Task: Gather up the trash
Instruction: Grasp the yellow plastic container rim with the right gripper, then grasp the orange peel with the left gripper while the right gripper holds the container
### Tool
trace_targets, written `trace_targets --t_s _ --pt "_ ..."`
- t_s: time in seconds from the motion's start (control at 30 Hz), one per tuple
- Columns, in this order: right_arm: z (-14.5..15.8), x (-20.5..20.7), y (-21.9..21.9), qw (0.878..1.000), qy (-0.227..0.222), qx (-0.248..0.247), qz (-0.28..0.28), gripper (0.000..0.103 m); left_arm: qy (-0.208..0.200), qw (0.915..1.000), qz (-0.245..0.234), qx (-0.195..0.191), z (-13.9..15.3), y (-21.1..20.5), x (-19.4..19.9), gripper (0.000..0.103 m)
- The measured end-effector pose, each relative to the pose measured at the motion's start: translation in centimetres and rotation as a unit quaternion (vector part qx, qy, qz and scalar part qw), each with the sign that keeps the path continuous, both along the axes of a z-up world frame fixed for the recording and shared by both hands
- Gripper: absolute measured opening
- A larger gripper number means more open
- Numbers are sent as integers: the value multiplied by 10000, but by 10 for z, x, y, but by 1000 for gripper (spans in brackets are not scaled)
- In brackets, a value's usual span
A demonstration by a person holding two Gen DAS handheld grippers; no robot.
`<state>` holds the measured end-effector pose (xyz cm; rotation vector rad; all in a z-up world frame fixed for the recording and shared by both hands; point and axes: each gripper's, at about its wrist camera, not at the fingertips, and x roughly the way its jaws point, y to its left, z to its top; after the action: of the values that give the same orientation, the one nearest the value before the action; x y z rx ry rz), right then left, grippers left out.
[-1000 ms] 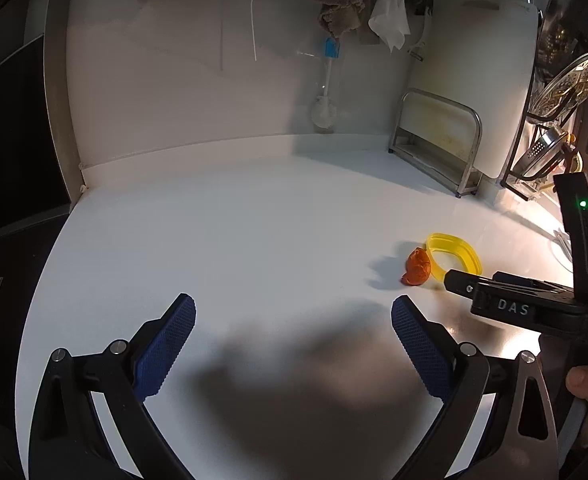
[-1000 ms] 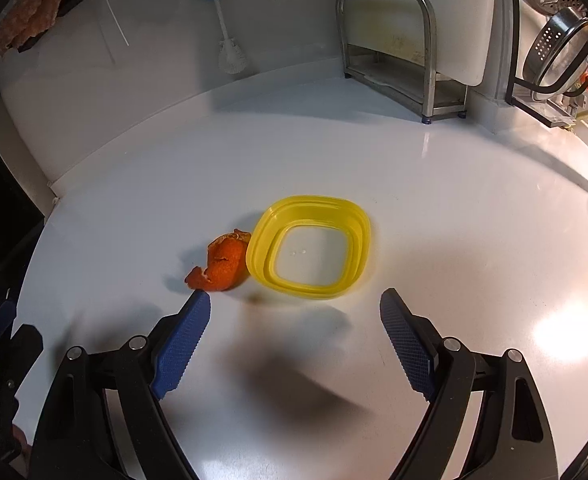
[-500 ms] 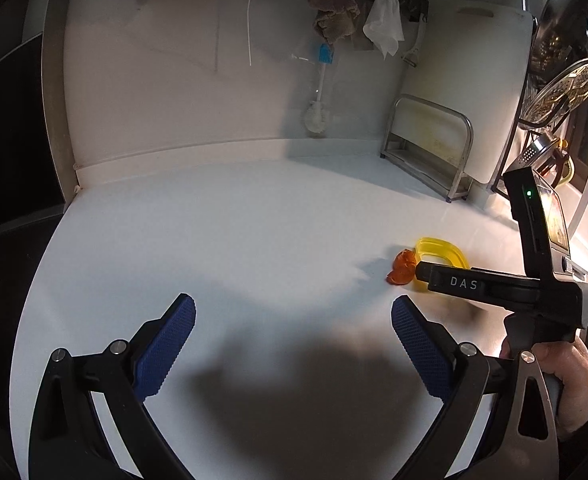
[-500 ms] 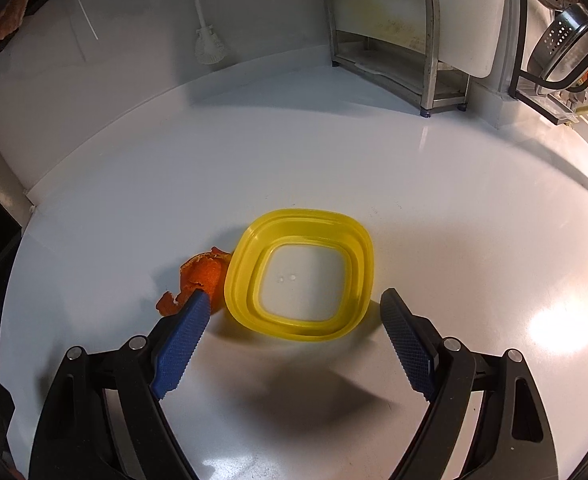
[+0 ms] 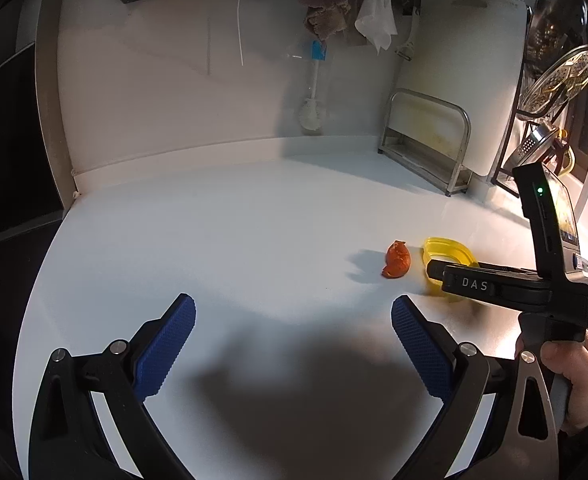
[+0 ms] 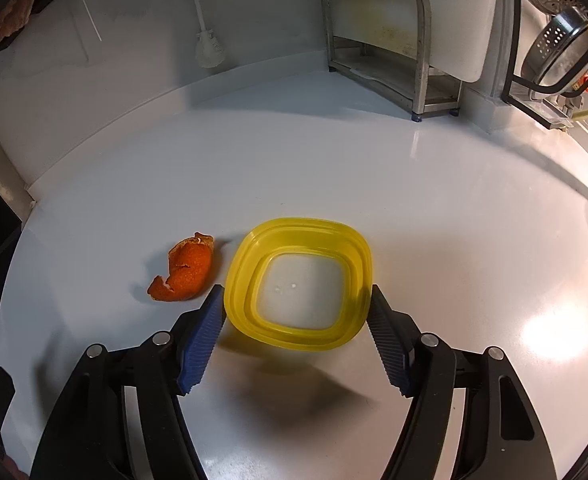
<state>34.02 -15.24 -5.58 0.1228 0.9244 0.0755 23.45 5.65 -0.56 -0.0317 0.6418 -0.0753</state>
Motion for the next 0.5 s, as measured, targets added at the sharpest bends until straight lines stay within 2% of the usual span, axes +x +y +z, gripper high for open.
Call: trace_targets --t_s 0.2,0.5 --pt "14 -35 -33 9992 -274 231 -185 68 95 9998 -174 -34 3 -27 13 97" --pt "31 -86 -71 9966 -620 385 -380 67 630 9974 -326 -125 -11 -79 66 97"
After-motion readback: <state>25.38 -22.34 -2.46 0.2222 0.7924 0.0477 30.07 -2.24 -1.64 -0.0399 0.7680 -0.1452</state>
